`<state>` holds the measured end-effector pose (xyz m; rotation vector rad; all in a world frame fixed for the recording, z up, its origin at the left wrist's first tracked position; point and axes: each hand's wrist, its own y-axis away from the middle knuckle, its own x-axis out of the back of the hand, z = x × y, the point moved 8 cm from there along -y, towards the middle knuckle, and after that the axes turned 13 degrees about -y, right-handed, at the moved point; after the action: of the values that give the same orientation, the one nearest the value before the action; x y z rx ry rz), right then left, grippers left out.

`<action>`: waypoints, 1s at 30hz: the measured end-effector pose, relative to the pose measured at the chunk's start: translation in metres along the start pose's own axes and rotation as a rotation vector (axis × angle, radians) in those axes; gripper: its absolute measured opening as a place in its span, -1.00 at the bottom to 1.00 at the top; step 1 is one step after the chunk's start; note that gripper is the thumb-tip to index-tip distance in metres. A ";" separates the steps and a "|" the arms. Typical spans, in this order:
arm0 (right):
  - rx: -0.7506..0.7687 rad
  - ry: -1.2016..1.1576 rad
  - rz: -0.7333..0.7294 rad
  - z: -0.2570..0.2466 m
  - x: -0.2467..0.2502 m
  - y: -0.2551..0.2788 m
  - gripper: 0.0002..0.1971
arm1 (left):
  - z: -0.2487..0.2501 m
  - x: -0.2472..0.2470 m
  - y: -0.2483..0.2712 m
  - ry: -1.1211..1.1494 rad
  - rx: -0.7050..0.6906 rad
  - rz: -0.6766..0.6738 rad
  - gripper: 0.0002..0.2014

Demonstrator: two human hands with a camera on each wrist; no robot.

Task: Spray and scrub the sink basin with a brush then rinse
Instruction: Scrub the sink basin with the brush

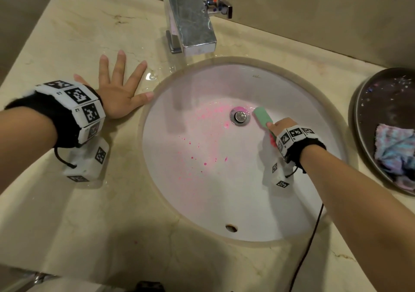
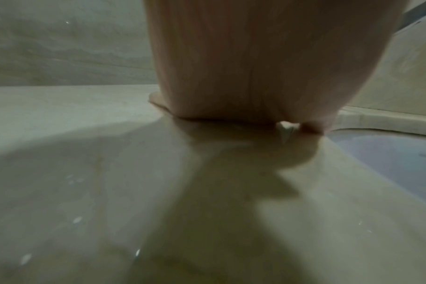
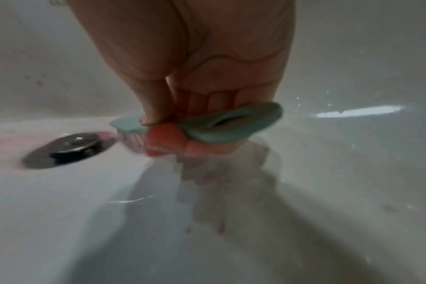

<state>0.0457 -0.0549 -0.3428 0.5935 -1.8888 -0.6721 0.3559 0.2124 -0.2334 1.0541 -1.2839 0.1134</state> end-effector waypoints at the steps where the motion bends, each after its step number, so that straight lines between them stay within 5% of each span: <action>1: 0.014 0.005 0.013 0.000 0.001 -0.005 -0.52 | 0.000 0.000 0.000 0.001 0.001 0.001 -0.33; 7: -0.050 -0.095 -0.171 0.009 -0.026 0.024 -0.66 | -0.001 0.000 0.000 0.001 0.000 -0.007 -0.33; 13: -0.003 0.023 -0.026 0.012 0.005 0.023 -0.55 | 0.000 0.000 0.001 -0.003 -0.003 -0.011 -0.33; 19: 0.030 0.036 -0.273 0.019 -0.041 0.044 -0.61 | -0.001 -0.001 0.000 -0.009 -0.013 -0.022 -0.32; 25: 0.014 0.000 -0.136 0.021 -0.017 0.034 -0.56 | 0.000 0.000 0.001 -0.006 -0.011 -0.010 -0.32; 30: 0.013 -0.068 -0.267 0.005 -0.055 0.051 -0.66 | 0.001 0.001 0.002 -0.001 -0.009 -0.002 -0.32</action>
<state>0.0566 0.0193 -0.3448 0.8498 -1.8958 -0.8616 0.3546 0.2121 -0.2320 1.0483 -1.2832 0.1051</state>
